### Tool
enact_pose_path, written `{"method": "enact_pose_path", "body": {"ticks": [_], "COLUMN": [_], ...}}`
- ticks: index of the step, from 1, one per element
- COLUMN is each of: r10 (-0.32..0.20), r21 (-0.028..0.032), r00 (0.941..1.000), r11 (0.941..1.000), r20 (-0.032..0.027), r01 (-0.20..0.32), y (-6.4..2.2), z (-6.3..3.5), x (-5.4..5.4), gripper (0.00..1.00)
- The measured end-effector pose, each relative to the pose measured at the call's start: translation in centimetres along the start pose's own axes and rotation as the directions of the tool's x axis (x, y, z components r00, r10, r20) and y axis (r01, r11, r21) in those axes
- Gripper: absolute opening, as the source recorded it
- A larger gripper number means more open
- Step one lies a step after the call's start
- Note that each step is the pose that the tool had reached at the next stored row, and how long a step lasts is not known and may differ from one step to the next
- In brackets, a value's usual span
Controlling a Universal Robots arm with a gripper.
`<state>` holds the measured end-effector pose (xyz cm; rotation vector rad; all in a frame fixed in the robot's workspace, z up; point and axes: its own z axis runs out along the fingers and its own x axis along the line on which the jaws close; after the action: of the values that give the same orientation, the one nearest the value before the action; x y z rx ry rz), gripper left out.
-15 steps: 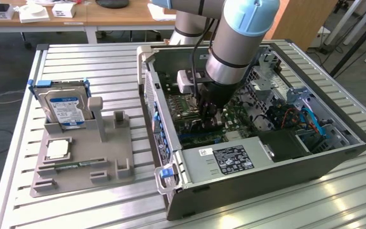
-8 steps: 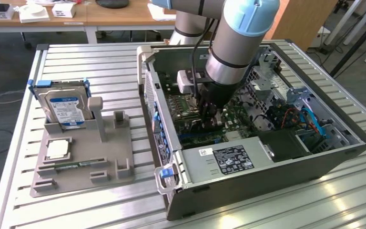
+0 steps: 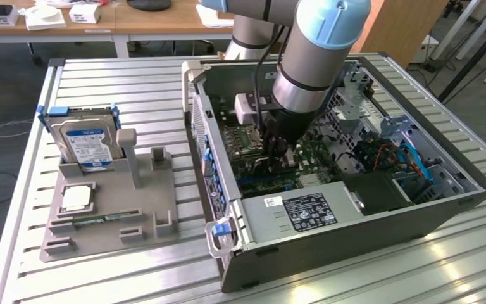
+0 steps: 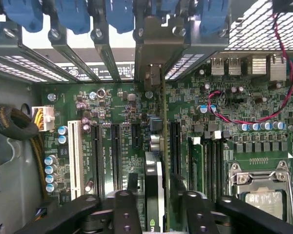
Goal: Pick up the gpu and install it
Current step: 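Insert the gpu into the slot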
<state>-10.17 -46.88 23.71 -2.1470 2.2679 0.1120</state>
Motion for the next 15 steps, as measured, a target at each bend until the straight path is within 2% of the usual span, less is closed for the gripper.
{"method": "enact_pose_path", "body": {"ticks": [4,13,15], "r10": [0.000,0.000,0.000], "r21": [-0.0002,-0.0003,-0.0004], "r00": [1.0000,1.0000,1.0000], "r11": [1.0000,1.0000,1.0000], "r20": [0.0003,0.0008,0.0018], "r01": [0.000,0.000,0.000], "y": [0.02,0.18,0.20], "z": [-0.54,-4.51,-4.99], "x": [0.0,-0.3,-0.3], "gripper": [0.40,0.40,0.40]}}
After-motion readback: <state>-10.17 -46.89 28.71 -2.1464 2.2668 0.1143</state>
